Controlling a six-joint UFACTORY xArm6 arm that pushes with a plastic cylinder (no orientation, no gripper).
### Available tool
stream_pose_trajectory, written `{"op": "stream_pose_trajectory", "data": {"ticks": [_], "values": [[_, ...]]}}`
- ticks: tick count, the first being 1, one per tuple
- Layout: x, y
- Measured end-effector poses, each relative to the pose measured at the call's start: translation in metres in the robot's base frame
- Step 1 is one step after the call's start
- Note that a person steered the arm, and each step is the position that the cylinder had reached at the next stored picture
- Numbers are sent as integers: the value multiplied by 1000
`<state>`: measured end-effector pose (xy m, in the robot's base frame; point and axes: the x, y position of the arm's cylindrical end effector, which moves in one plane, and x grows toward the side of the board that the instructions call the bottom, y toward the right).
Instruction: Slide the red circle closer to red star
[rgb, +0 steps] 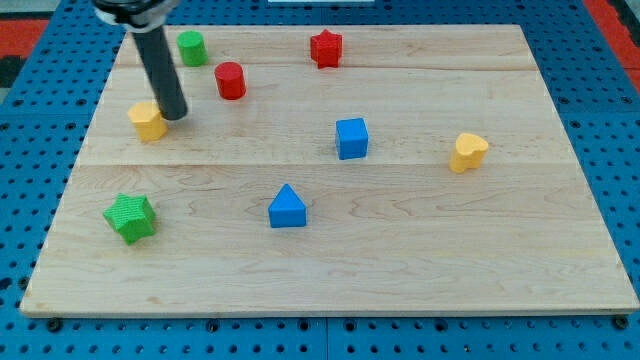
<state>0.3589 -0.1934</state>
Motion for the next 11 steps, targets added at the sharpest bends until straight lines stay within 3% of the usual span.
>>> {"op": "stream_pose_trajectory", "data": {"ticks": [1, 3, 4, 7, 9, 10, 11], "values": [[-46, 3], [-56, 144], [-56, 178], [-56, 180], [-83, 228], [-37, 272], [-11, 258]]}}
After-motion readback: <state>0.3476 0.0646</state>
